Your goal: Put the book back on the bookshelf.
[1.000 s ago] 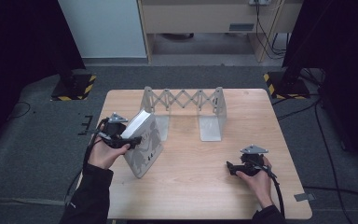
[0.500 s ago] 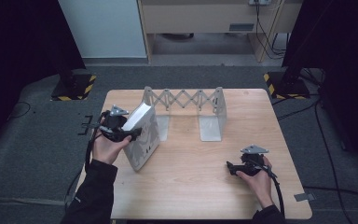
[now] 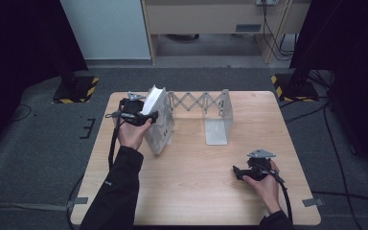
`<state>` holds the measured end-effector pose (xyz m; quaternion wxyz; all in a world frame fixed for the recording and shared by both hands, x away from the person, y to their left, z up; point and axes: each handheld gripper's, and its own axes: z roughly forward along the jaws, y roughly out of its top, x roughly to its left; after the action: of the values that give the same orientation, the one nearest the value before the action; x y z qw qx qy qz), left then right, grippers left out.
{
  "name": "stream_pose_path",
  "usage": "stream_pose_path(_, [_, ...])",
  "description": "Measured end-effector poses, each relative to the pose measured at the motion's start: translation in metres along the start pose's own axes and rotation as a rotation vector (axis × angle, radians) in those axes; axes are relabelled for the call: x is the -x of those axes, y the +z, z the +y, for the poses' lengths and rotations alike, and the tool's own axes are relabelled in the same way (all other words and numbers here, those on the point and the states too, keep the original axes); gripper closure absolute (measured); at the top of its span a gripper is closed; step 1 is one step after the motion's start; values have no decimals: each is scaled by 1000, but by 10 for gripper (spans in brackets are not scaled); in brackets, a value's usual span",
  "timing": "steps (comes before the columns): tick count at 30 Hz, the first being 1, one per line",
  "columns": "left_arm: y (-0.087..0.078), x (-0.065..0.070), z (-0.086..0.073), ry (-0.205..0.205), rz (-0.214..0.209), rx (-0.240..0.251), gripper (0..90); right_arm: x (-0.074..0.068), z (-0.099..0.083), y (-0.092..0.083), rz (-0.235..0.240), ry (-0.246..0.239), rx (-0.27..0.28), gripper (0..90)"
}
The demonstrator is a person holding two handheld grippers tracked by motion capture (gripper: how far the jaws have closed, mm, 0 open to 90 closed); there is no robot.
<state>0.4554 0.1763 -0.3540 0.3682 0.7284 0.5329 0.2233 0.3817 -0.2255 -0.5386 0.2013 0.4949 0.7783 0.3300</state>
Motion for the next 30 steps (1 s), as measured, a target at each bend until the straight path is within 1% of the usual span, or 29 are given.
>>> stream_pose_path(5, [15,10,15,-1,53,-17,522,0,0,0,0,1,2,59])
stream_pose_path(8, [22,13,23,-26,72,-24,521,0,0,0,1,-1,3,58])
stream_pose_path(12, [32,15,29,-72,103,-27,521,1,0,0,1,-2,5,58])
stream_pose_path(14, [38,15,31,-100,119,-37,520,1,0,0,3,-3,7,57])
stream_pose_path(16, [43,16,34,-101,127,-39,520,1,0,0,4,1,4,57])
stream_pose_path(19, [50,17,37,-114,141,-38,520,1,0,0,4,-2,6,58])
stream_pose_path(22, [55,20,37,-127,150,-39,518,1,0,0,3,-1,4,57])
stream_pose_path(24, [60,22,35,-130,153,-49,516,0,0,0,2,0,2,57])
stream_pose_path(25, [64,23,33,-124,157,-58,515,0,0,0,2,0,2,57])
stream_pose_path(27, [65,24,27,-135,156,-38,511,0,0,0,3,-2,1,57])
stream_pose_path(30, [65,24,26,-139,160,-36,506,0,0,0,4,-1,0,56])
